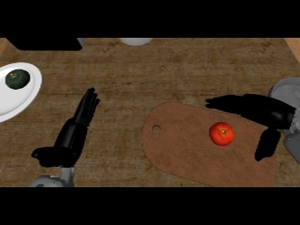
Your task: Pick the tomato from the cutting board and place it in the pan
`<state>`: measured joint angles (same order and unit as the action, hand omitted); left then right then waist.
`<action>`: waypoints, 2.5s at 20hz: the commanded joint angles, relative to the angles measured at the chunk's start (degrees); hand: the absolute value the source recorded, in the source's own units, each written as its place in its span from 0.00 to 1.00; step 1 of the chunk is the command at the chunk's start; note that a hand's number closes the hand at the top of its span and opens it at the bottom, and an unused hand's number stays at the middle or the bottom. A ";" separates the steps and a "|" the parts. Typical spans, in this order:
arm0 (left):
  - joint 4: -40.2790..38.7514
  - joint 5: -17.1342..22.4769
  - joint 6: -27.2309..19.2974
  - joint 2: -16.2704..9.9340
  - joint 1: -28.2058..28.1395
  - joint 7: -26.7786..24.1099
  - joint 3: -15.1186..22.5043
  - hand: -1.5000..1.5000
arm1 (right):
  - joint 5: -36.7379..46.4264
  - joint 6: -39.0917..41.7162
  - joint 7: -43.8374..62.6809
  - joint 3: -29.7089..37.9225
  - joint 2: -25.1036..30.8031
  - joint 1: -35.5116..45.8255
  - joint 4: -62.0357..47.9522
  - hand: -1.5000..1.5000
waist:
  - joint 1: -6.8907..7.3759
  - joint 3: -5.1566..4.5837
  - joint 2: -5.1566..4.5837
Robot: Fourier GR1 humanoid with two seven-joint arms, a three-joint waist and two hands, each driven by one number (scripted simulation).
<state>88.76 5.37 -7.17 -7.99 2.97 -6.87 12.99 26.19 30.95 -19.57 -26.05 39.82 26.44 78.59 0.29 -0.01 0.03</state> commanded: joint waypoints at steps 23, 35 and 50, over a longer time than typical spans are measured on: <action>3.98 -2.97 3.85 2.36 0.61 5.44 -4.44 0.50 | 22.36 -2.24 -4.59 6.95 -16.77 -3.83 -13.58 0.00 | 0.01 0.03 -0.05; 1.62 -3.59 5.03 4.19 0.06 2.84 -4.61 0.50 | 33.60 -10.87 -11.73 4.05 -21.41 3.07 -25.81 1.00 | 0.32 0.03 -0.17; 2.42 -4.89 3.53 4.04 -2.33 2.37 -6.07 0.50 | 28.35 -22.58 22.07 30.42 -25.66 -1.15 -21.42 1.00 | -4.91 -0.15 1.21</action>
<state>90.78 0.73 -2.95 -3.66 0.97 -5.07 7.49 55.54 13.33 -13.14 -4.31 16.29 26.31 58.14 -2.29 -0.37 0.88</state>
